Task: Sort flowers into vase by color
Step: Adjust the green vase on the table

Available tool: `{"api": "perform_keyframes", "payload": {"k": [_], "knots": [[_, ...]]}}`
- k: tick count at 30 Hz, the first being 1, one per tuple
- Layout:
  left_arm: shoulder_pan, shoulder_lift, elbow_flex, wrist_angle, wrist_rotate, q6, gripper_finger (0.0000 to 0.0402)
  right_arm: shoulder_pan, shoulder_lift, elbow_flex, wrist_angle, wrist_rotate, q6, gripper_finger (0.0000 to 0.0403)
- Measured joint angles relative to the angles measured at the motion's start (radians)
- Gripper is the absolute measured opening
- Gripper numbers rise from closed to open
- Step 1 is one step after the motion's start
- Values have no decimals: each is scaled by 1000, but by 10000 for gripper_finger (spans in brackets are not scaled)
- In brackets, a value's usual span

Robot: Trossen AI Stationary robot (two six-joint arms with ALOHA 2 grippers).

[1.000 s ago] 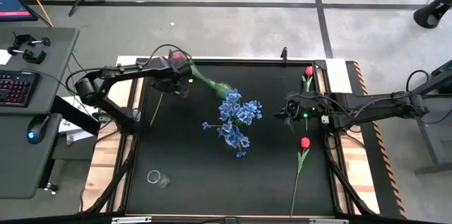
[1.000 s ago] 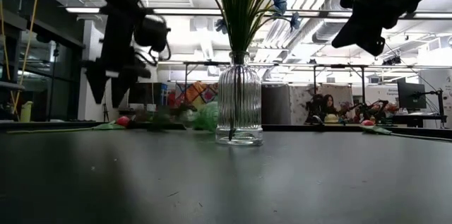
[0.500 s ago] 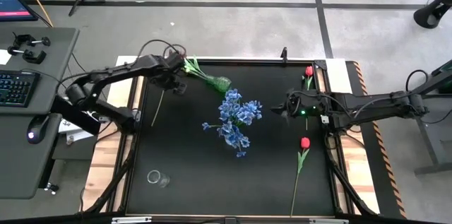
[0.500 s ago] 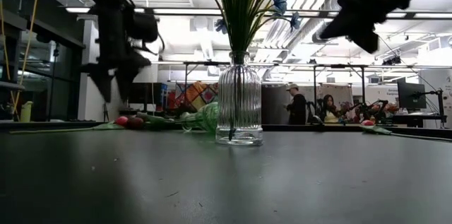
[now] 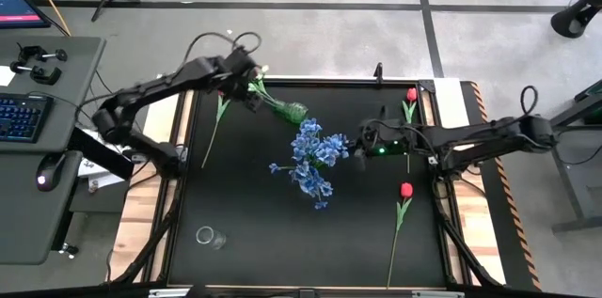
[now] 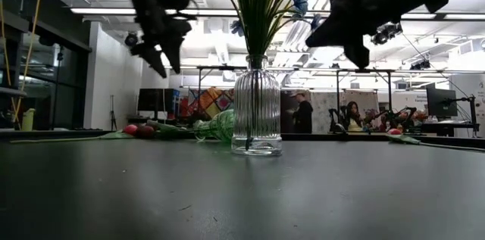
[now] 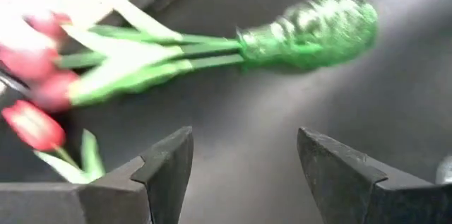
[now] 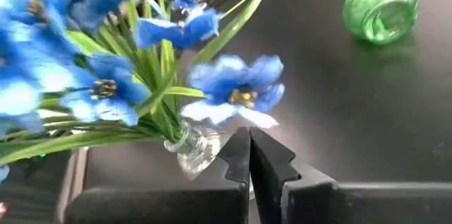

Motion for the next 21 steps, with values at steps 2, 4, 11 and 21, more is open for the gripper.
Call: {"api": "perform_keyframes", "payload": {"k": [2,4,11,21], "knots": [[3,83,90,-50,-19,91,238,0,14,0,17,-12,16,0],[3,163,162,-94,-24,226,238,0,17,0,44,-17,36,0],[-15,366,292,-127,18,637,238,1,17,0,163,-47,112,0],[-40,482,308,-67,-3,1018,238,2,17,0,184,-46,100,0]]}}
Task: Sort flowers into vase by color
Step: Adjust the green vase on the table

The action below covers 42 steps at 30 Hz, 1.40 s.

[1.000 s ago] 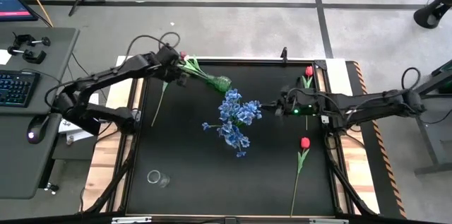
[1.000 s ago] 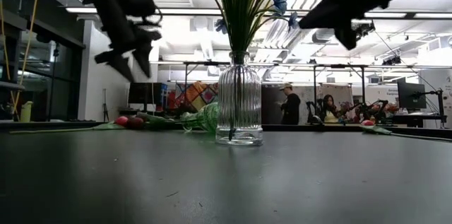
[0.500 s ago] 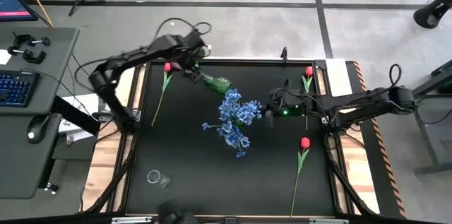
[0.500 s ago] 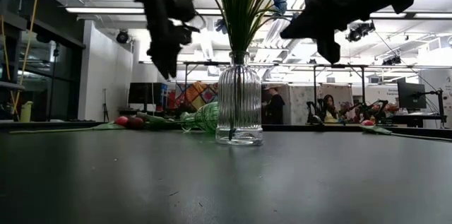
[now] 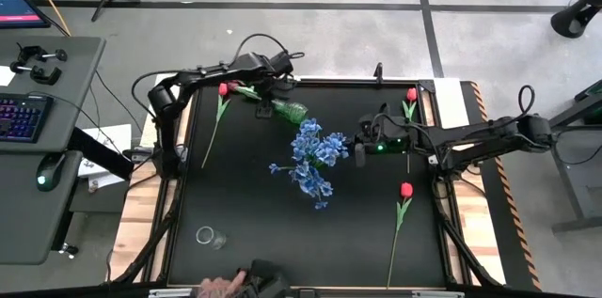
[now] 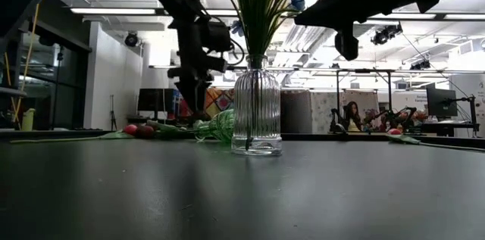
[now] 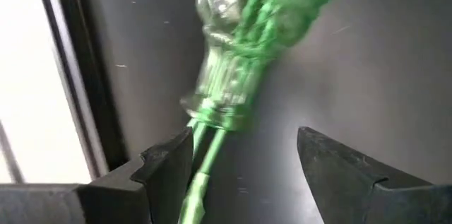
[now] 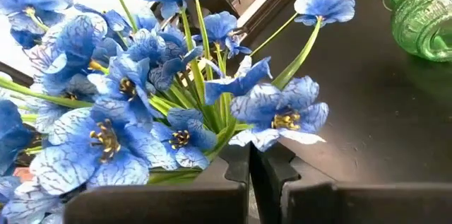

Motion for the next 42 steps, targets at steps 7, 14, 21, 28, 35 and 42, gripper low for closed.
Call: {"api": "perform_keyframes", "payload": {"k": [7,14,21,28,35,42], "knots": [[-4,23,0,125,-31,78,238,0,0,0,-6,-58,-24,0],[-5,23,1,122,10,176,238,0,0,0,-41,-108,-35,0],[-3,29,0,47,48,215,238,0,0,0,-63,-112,-43,0],[-3,65,0,80,41,214,238,0,0,0,-62,-111,-31,0],[-14,125,0,88,3,209,238,0,0,0,-69,-111,-16,0],[-18,169,0,181,-73,90,233,0,0,0,-69,-111,-7,0]]}}
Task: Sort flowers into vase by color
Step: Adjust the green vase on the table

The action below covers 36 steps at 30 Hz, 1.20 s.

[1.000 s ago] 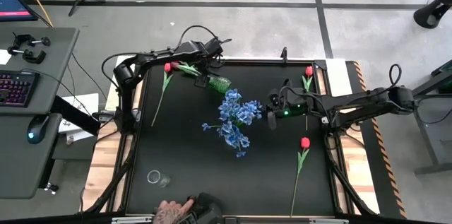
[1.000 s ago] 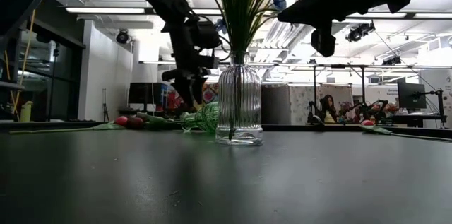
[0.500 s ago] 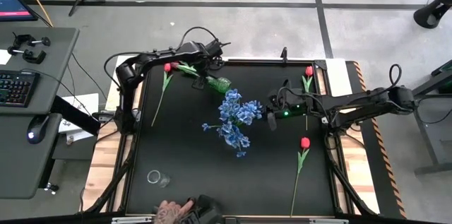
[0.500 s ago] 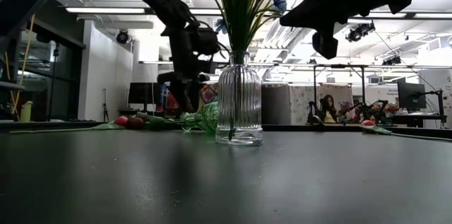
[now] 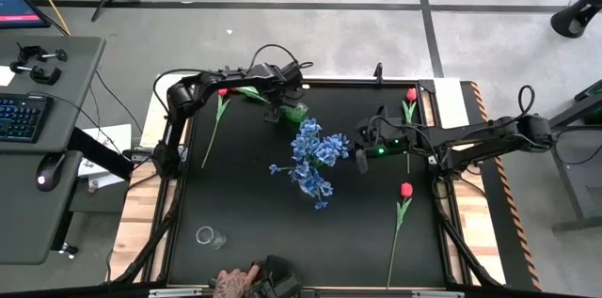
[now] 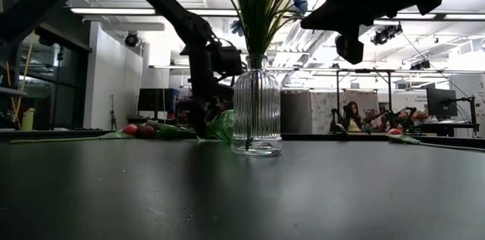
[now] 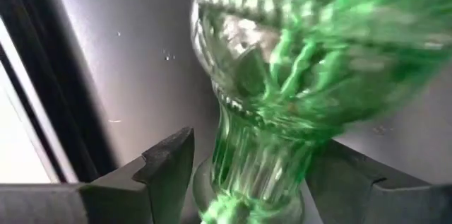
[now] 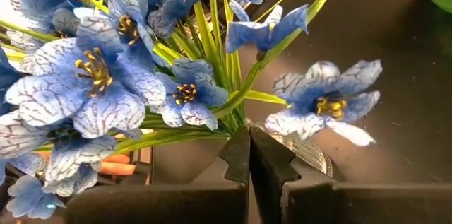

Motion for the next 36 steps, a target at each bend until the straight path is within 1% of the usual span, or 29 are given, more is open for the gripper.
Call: {"api": "perform_keyframes", "payload": {"k": [3,4,6,7,13,18,21,26,32,36], "knots": [[0,11,0,-6,2,-12,205,0,0,0,0,0,5,0],[-2,13,2,-10,2,-10,188,0,0,0,0,0,12,0],[-4,14,2,-28,-6,-9,141,0,0,0,0,0,13,0],[-6,13,3,-34,-10,-8,128,0,0,0,0,0,13,0],[-9,13,6,-120,-10,-43,127,0,0,0,0,0,-3,0],[-33,14,4,-193,-102,-33,127,0,0,0,0,1,-9,0],[-50,15,7,-205,-140,-46,127,0,0,0,0,1,-10,0],[-86,17,51,-265,-206,-44,127,0,0,0,0,4,-31,0],[-127,17,115,-338,-269,-91,127,0,0,0,0,3,-59,0],[-149,17,135,-394,-290,-126,127,0,0,0,0,3,-77,0]]}}
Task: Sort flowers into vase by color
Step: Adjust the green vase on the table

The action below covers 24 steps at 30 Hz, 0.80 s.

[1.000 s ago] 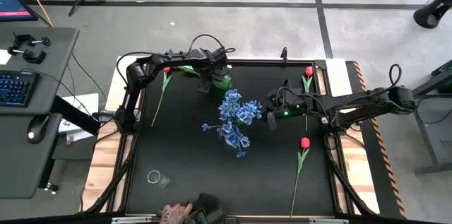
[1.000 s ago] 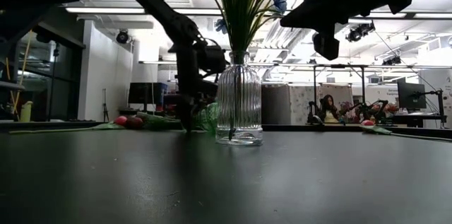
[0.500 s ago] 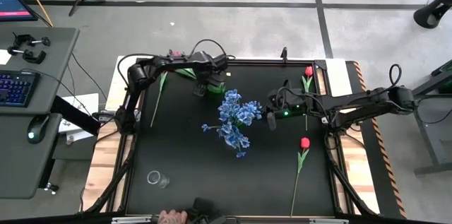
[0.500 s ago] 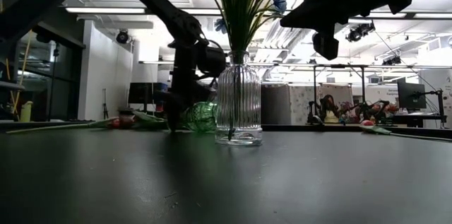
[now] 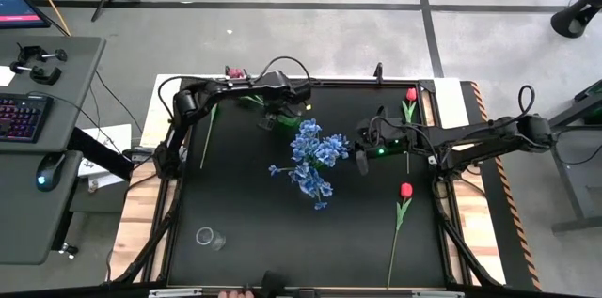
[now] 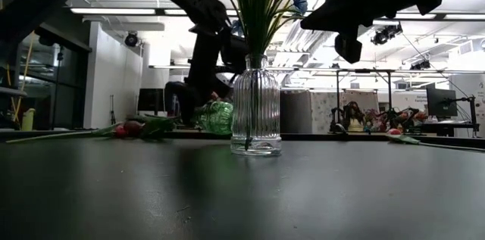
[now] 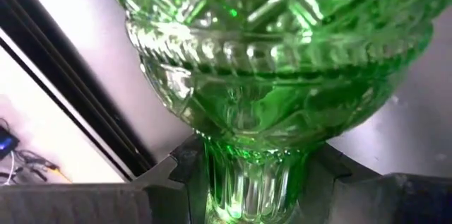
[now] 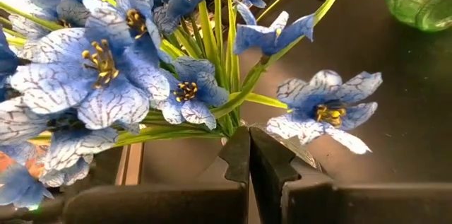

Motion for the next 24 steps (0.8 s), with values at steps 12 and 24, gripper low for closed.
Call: {"api": "perform_keyframes", "payload": {"k": [12,24], "knots": [[-52,-1,1,-37,-22,-59,127,0,0,0,0,-11,-19,0],[-117,-2,1,-28,-34,-51,127,1,0,0,0,-11,-37,0]]}}
